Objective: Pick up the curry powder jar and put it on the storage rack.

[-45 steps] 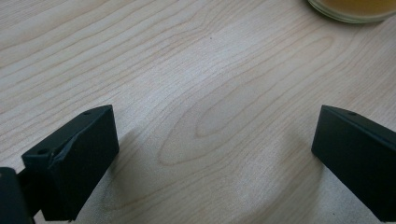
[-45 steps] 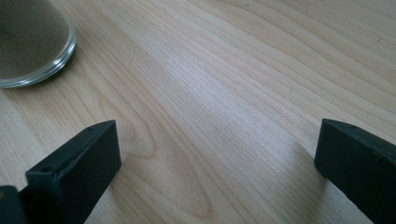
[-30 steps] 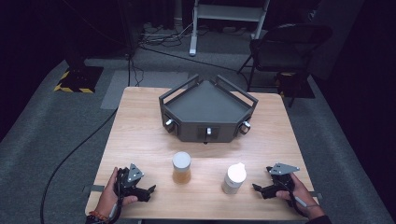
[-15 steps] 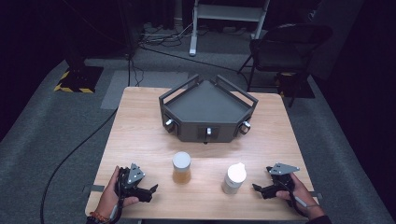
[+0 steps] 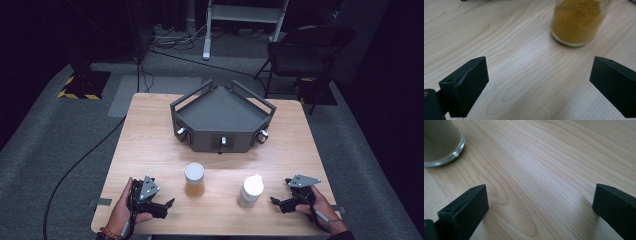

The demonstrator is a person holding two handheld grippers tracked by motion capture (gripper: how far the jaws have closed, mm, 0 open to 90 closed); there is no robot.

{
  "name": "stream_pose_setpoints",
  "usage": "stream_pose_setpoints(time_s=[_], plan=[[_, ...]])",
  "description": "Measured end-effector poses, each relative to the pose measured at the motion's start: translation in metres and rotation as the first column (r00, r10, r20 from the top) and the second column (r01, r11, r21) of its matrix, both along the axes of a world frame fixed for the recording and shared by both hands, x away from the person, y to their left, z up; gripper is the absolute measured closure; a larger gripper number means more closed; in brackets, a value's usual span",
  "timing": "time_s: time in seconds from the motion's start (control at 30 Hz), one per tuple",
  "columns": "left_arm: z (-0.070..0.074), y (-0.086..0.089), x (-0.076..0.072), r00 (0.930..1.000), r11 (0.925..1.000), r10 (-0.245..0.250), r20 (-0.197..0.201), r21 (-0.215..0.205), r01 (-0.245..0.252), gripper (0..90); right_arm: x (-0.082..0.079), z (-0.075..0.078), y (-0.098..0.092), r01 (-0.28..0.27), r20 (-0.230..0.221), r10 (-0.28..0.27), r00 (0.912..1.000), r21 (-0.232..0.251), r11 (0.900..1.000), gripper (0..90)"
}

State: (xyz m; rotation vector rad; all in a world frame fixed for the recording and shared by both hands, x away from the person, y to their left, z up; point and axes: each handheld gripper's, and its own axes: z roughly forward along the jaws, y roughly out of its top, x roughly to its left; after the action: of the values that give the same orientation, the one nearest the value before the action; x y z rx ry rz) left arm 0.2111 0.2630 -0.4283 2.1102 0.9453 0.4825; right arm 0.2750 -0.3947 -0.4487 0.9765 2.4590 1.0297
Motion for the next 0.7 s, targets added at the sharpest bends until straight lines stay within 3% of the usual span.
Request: stream_pose_setpoints(time_s=[0.7], plan=[[0.007,-0.011,-0.003,0.9981,0.9974,-0.056,0.025,-0.043,0.057,1.8,0.0,0.0,0.0,0.0,0.0,0.0,1.0,0.0,1.0,0.0]])
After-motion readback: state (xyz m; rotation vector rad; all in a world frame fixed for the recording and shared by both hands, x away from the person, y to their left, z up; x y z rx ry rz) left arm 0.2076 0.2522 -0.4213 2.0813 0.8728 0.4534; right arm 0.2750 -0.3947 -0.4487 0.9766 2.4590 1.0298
